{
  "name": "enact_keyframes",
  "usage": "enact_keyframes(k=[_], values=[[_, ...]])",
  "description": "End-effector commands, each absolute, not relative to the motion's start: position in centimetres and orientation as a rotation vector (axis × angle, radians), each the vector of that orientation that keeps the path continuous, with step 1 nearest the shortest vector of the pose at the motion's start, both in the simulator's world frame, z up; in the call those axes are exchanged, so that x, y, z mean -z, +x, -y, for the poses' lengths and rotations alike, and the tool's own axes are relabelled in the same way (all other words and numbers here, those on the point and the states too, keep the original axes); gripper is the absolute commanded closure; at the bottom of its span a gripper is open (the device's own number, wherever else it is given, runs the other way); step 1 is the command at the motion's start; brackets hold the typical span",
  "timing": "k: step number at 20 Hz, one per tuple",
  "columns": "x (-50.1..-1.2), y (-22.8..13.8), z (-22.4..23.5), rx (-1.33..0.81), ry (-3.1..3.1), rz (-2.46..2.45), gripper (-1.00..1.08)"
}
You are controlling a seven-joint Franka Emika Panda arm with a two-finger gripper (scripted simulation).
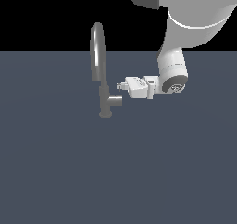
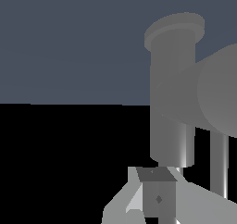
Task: Turn on the faucet by rotating a designated handle.
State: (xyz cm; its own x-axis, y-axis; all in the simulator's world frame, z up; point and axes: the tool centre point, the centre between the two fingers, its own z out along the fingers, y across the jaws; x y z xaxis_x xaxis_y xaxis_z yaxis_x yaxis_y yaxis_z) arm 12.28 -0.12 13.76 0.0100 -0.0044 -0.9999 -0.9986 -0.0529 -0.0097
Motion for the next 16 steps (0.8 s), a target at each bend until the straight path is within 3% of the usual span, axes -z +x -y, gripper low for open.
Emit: enact_keyframes(k=[1,16], values=[[-13.6,12.4,0.0,-1.240,-1.248,-1.181,1.08],[-14.4,10.4,0.1,-1.240,-1.247,-1.181,1.08]])
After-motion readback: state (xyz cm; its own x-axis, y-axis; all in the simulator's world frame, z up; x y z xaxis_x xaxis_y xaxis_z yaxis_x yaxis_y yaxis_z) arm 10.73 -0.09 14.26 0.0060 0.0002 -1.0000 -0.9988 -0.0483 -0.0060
